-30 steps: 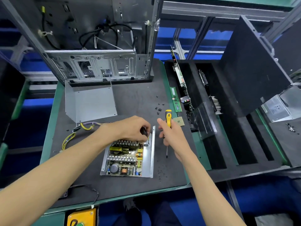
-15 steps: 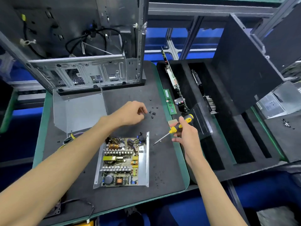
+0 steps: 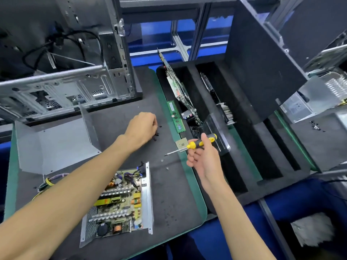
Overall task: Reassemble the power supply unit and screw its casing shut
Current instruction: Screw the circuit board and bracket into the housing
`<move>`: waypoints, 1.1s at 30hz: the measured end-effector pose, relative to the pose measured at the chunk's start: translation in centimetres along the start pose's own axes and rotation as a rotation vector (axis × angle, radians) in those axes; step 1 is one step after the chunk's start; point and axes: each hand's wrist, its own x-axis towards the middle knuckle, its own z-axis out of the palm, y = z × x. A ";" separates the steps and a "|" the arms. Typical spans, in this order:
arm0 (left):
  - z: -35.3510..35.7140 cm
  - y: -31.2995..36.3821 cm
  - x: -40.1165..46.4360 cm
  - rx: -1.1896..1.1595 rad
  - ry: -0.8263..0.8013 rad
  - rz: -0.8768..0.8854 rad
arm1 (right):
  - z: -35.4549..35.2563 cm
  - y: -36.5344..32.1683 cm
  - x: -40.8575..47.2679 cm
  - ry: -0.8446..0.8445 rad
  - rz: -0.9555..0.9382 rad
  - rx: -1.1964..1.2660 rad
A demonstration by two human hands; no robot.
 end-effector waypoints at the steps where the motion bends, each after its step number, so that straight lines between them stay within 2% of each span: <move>1: 0.0 -0.1 0.0 0.012 -0.006 0.006 | 0.3 -0.1 0.1 -0.006 0.007 0.035; 3: -0.2 -0.4 0.0 0.001 -0.023 0.003 | 0.9 -0.2 0.1 -0.027 0.017 0.115; 5: -0.9 -0.5 -0.4 -0.147 0.004 -0.044 | 1.6 -0.2 -0.1 -0.048 0.024 0.208; 8: -3.4 0.1 -2.5 -0.715 0.077 -0.180 | 2.7 -0.3 -0.6 -0.106 -0.008 0.298; 11: -5.9 0.5 -6.6 -1.207 0.026 -0.192 | 3.6 -0.3 -1.4 -0.176 -0.060 0.323; 15: -7.8 0.6 -11.7 -1.513 -0.037 -0.243 | 5.1 -0.1 -3.2 -0.279 -0.123 0.344; 21: -8.6 0.0 -15.8 -1.680 0.021 -0.272 | 6.6 0.6 -5.8 -0.362 -0.226 0.259; 29: -9.7 -1.2 -19.1 -1.612 0.173 -0.209 | 8.5 1.1 -8.2 -0.430 -0.329 0.164; 33: -10.2 -1.8 -19.9 -1.606 0.195 -0.208 | 9.1 1.2 -8.8 -0.460 -0.396 0.096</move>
